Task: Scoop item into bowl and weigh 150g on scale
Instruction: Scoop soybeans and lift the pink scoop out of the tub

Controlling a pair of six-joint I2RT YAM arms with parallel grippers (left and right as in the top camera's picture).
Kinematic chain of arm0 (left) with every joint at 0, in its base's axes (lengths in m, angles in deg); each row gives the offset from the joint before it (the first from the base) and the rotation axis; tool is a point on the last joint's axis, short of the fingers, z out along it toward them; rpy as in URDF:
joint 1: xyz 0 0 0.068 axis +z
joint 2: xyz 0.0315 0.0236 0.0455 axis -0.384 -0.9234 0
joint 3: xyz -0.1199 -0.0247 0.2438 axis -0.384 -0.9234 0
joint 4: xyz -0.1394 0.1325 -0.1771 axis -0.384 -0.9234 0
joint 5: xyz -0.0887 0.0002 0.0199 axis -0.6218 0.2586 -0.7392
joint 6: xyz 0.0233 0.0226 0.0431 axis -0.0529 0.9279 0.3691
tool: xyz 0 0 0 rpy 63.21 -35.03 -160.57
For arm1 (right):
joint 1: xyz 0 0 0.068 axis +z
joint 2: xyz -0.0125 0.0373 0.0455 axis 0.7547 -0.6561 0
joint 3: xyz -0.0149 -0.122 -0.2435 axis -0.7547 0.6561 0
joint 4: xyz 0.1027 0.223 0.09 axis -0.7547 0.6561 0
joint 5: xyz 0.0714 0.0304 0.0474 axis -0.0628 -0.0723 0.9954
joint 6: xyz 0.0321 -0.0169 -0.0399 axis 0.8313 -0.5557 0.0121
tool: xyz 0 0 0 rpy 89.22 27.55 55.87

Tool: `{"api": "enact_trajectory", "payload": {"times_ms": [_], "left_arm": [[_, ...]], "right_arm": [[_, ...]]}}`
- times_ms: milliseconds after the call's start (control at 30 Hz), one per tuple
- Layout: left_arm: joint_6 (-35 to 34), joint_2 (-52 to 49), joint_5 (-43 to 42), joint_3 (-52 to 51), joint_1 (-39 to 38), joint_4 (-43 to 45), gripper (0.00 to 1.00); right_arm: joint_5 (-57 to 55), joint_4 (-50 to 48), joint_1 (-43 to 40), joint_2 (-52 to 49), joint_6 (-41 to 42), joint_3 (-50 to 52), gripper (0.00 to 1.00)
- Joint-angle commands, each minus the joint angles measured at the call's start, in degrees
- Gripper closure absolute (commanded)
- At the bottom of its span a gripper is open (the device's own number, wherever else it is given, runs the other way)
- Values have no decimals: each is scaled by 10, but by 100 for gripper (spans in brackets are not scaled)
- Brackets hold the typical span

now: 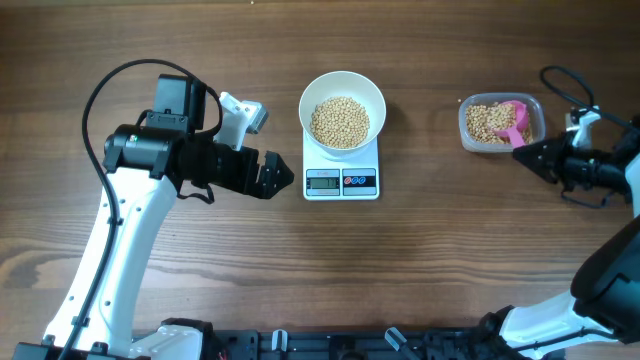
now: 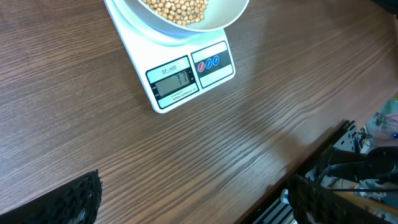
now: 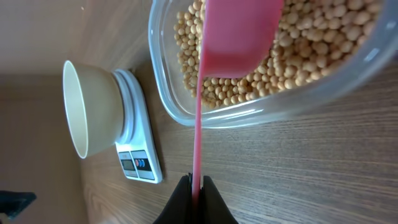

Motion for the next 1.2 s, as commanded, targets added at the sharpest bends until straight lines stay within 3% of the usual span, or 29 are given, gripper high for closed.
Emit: {"api": "enact_trajectory", "payload": {"times_ms": [0,367,700,1167], "left_arm": [[-1,6,-11,-3,-3,0,0],[-1,6,-11,-3,-3,0,0],[-1,6,-11,-3,-3,0,0],[-1,6,-11,-3,-3,0,0]], "right_arm": [[38,12,-18,-11,-37,6,96],[125,67,-52,-11,-120,6,96],[178,81,-51,-11,-130,6,96],[281,180,-51,-10,-244,6,96]]}}
